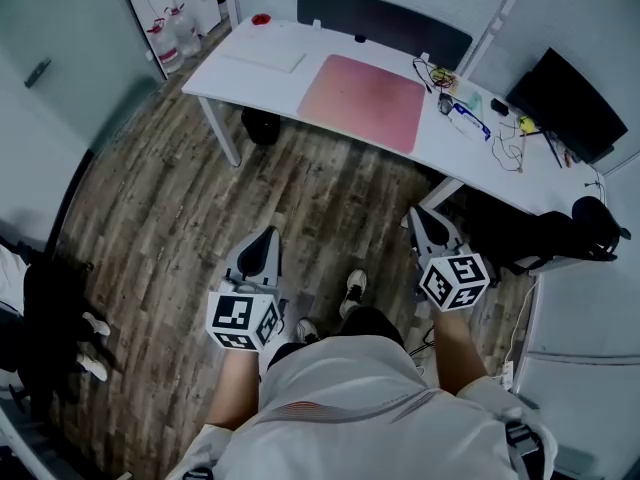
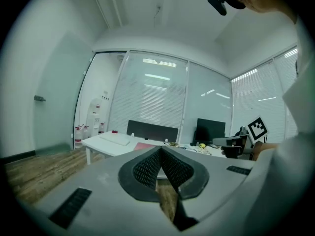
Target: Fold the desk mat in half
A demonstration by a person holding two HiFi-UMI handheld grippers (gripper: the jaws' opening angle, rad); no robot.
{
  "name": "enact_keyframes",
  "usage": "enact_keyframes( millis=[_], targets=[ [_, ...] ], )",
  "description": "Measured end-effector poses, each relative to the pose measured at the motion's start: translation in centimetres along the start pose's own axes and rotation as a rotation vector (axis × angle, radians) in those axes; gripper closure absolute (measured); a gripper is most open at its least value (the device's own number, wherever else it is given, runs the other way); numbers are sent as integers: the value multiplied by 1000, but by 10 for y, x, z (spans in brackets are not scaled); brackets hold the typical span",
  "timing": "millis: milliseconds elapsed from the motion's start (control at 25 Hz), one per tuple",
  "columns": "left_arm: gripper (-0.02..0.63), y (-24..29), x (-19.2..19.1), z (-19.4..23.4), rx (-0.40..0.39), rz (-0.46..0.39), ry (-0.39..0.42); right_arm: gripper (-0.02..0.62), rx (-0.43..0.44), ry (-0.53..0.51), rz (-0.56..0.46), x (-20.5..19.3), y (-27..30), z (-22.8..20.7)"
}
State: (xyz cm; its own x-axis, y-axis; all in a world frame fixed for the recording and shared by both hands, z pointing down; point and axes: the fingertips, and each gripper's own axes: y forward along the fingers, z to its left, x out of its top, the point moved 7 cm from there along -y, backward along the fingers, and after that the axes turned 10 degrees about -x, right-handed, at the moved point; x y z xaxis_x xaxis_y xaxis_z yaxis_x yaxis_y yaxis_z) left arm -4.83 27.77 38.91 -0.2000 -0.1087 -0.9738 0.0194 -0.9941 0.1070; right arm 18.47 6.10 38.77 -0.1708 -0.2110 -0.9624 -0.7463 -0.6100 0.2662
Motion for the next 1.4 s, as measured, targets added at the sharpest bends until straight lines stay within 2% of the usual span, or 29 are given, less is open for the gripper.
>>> enact_keyframes(
  millis=[400, 880, 1080, 1240, 1400],
  targets=[
    [594, 96, 22, 40, -6, 46, 28, 543, 8, 68, -12, 15, 101, -46],
    [594, 290, 55, 63, -60, 102, 49, 543, -56, 128, 3, 41, 225, -183],
    [594, 346, 54, 81, -76, 126, 45, 543, -83, 140, 20, 40, 267, -216],
    [594, 389, 52, 97, -136, 154, 26, 543, -142, 157, 46, 40, 283, -233],
    [594, 433, 58, 124, -246, 154, 18, 543, -253, 159, 60, 44, 292, -238]
  ],
)
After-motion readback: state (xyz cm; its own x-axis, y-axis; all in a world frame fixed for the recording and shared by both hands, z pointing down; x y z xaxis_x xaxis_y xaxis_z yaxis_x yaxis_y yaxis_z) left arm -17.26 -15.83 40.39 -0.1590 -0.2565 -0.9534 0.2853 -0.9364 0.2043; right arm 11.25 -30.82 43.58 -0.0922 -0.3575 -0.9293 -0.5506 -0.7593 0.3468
